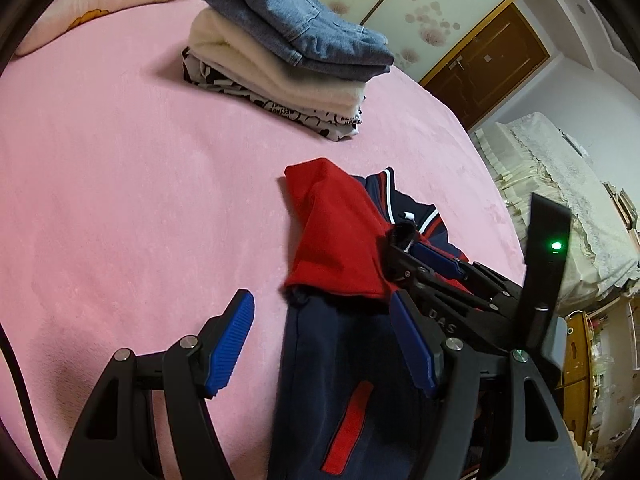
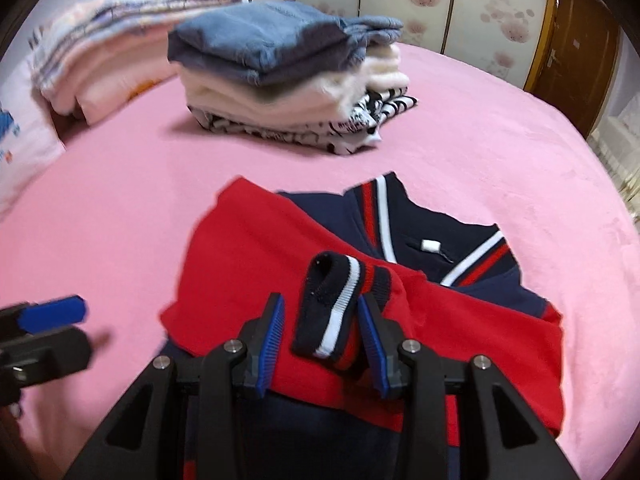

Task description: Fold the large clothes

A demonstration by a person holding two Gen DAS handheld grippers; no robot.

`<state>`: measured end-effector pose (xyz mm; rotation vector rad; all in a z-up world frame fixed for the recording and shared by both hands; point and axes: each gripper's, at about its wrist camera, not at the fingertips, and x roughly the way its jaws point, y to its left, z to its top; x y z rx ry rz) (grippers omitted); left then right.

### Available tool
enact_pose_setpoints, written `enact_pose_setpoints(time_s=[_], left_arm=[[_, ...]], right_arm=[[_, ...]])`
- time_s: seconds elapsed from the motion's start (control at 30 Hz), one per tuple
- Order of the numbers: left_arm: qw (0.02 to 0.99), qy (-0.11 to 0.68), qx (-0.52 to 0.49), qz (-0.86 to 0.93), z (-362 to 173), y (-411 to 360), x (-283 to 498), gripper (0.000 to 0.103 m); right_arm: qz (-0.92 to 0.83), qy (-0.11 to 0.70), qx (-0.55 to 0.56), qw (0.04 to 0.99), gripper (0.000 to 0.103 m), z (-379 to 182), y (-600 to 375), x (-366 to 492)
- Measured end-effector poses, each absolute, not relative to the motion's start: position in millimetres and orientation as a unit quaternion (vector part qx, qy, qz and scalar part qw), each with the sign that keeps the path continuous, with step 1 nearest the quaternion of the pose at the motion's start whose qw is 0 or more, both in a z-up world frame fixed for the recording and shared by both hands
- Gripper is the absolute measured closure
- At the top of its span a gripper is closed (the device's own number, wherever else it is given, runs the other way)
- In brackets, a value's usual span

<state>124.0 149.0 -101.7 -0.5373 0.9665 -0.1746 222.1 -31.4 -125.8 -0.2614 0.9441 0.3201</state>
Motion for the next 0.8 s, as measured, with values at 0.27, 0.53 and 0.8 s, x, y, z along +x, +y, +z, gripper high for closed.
enact_pose_setpoints(time_s=[0.27, 0.53, 0.8], left_arm=[[0.842, 0.461, -0.265, -0.083, -106.0, 154.1, 125.2, 0.034], [0.842, 0.466, -0.258, -0.087, -105.7, 147.8, 128.4, 0.034], [0.837, 0.486, -0.229, -0.102, -115.1, 123.5, 137.3, 0.034]], right_arm=[[0.11, 0.449, -0.157, 0.873, 0.089, -122.5, -37.1, 221.5], [0.113, 0.452, 0.079, 0.881, 0.089, -64.3, -148.7, 223.0], [0.008, 0.529, 0.181, 0.829, 0.088, -122.8, -256.8, 213.4]])
